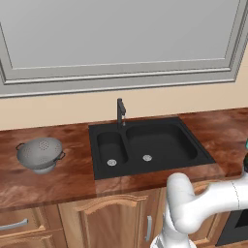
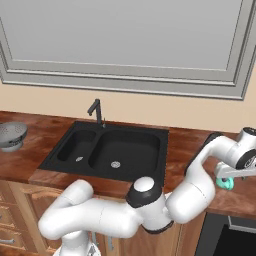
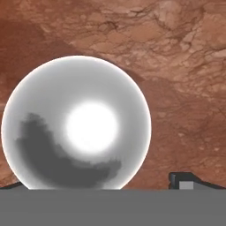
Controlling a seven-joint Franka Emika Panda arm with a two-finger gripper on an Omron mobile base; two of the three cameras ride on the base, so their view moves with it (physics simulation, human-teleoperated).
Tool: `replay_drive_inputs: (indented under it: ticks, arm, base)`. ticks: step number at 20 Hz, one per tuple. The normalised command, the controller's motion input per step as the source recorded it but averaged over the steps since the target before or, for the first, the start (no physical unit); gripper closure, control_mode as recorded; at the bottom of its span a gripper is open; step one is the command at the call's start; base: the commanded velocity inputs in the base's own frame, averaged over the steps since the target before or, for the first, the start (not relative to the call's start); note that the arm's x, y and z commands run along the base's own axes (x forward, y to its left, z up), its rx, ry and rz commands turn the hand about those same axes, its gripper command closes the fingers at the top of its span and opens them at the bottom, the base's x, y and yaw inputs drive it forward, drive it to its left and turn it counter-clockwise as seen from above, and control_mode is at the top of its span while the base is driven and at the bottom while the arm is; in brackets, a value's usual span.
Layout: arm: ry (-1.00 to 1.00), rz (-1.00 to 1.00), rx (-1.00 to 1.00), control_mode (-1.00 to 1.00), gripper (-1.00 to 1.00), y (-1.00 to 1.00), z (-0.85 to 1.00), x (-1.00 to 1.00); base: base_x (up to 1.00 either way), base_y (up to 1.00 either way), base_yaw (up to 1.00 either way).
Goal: Place the colander in the left basin and the mug in the right basin of the sink.
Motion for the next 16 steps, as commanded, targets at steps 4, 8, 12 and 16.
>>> replay_drive_inputs:
  ticks: [4, 8, 12, 16]
  arm:
    - [0.05, 0.00, 0.00, -1.00, -1.00, -0.10, -0.06, -0.01]
    - [0.04, 0.00, 0.00, -1.00, -1.00, -0.02, -0.08, -0.05]
    - [0.01, 0.00, 0.00, -1.00, 1.00, 0.04, -0.14, -0.09]
    - [0.00, 0.00, 0.00, -1.00, 1.00, 0.12, -0.19, -0.12]
  base:
    - [0.00, 0.00, 0.00]
    - [0.00, 0.00, 0.00]
    - [0.00, 0.00, 0.00]
    - [0.00, 0.00, 0.00]
